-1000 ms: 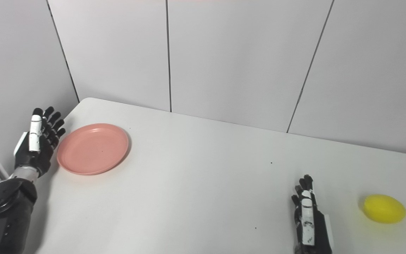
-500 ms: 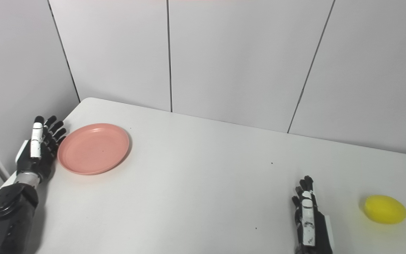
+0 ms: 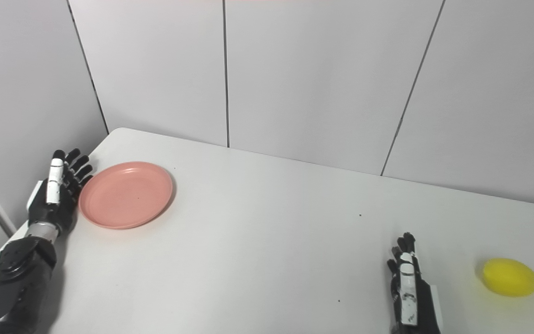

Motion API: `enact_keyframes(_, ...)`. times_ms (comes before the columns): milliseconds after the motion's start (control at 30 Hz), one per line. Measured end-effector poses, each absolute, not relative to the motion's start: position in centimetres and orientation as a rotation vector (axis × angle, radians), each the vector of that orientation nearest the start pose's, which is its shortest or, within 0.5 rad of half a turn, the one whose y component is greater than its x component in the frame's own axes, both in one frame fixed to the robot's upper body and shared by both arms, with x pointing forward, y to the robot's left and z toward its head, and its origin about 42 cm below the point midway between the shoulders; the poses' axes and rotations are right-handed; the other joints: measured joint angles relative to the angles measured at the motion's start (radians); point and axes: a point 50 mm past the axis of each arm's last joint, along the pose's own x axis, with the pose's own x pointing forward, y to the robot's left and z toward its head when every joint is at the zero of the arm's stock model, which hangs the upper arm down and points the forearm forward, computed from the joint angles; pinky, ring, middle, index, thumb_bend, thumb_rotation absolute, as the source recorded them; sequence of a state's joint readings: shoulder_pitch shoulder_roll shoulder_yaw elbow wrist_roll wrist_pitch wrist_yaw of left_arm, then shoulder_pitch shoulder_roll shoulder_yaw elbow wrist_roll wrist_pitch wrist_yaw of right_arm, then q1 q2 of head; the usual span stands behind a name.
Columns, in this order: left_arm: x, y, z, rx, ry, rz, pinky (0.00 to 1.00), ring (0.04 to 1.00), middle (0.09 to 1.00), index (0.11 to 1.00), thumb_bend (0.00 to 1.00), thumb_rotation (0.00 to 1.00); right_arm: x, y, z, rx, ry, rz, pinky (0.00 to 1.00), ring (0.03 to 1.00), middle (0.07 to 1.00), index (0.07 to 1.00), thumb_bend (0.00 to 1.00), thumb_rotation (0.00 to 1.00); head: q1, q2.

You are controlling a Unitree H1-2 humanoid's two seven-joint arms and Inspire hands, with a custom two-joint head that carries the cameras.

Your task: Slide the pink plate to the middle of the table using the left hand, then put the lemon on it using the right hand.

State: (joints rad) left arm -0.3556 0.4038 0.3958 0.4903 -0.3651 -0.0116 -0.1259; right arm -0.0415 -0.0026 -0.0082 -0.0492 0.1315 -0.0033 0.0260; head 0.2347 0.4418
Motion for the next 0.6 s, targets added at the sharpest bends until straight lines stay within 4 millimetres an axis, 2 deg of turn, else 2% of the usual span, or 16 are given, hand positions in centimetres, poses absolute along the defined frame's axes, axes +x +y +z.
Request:
enact_keyframes(200, 38.0, 43.7, 14.8, -0.130, -0.039, 0.275, 1.00, 0.978, 0.968, 0.957, 0.53, 1.00, 29.7, -20.9, 12.1, 0.130, -0.094, 0.034, 1.00, 1.000, 1.000, 1.000, 0.16, 1.00, -0.003, -0.002)
enact_keyframes(600, 39.4, 42.8, 14.9, -0.140, -0.019, 0.248, 0.99, 0.972, 0.966, 0.959, 0.56, 1.00, 29.7, -20.9, 12.0, 0.128, -0.093, 0.032, 1.00, 1.000, 1.000, 1.000, 0.16, 1.00, -0.009, 0.000)
